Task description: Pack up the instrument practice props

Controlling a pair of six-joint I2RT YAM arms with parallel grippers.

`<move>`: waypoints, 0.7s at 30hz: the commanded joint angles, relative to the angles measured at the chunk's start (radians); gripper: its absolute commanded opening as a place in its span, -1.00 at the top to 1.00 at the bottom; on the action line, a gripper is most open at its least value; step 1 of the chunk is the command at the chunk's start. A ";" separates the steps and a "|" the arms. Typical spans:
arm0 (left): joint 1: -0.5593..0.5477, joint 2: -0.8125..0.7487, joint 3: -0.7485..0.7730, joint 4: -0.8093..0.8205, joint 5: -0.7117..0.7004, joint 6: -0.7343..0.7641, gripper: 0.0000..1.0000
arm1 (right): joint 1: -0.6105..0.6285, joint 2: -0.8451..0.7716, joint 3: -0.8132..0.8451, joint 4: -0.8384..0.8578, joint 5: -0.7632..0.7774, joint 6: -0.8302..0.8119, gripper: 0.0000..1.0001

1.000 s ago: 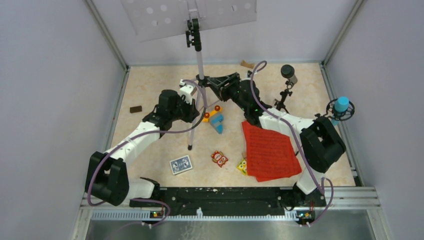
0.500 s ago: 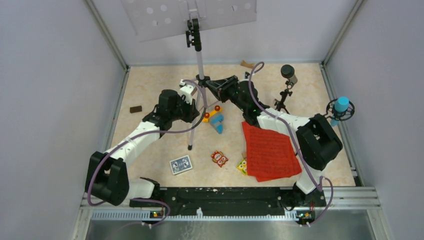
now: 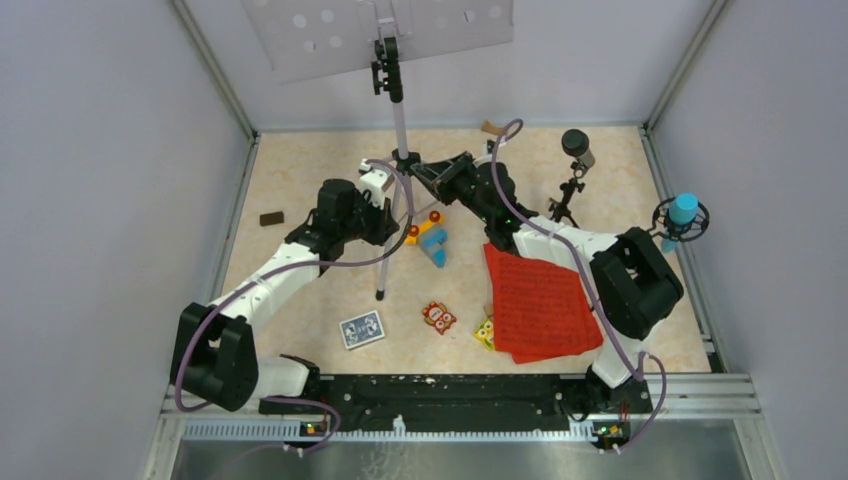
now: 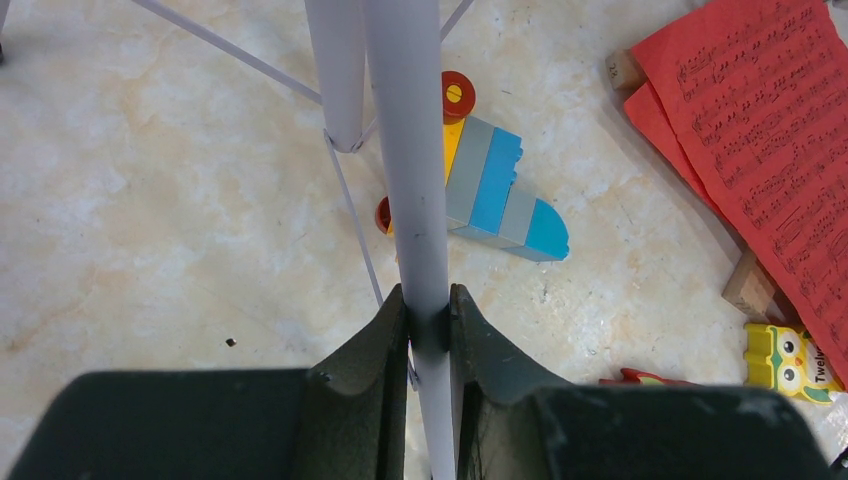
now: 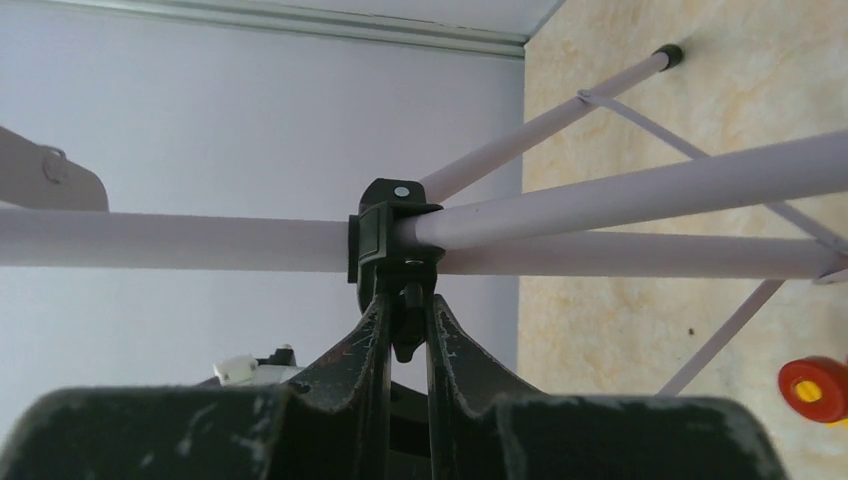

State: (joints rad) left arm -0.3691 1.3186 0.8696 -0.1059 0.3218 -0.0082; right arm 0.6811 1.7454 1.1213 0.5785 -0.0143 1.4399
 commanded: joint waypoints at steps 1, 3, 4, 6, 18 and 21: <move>-0.016 0.024 0.016 -0.028 0.068 0.038 1.00 | 0.012 -0.015 0.037 0.129 -0.010 -0.269 1.00; -0.016 0.026 0.016 -0.027 0.072 0.039 1.00 | 0.029 -0.017 0.043 0.143 -0.007 -0.411 1.00; -0.015 0.027 0.018 -0.027 0.073 0.040 1.00 | 0.039 -0.019 0.044 0.148 -0.001 -0.485 1.00; -0.016 0.030 0.018 -0.026 0.075 0.040 1.00 | 0.062 -0.022 0.046 0.155 0.009 -0.643 1.00; -0.016 0.029 0.016 -0.028 0.091 0.048 1.00 | 0.188 -0.060 -0.003 0.246 -0.003 -1.399 1.00; -0.016 0.030 0.014 -0.026 0.094 0.051 1.00 | 0.201 -0.086 -0.019 0.243 -0.068 -1.546 1.00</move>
State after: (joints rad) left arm -0.3653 1.3205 0.8722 -0.1104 0.3294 -0.0021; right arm 0.7994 1.7393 1.1194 0.7273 0.1196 0.1516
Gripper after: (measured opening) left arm 0.215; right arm 0.130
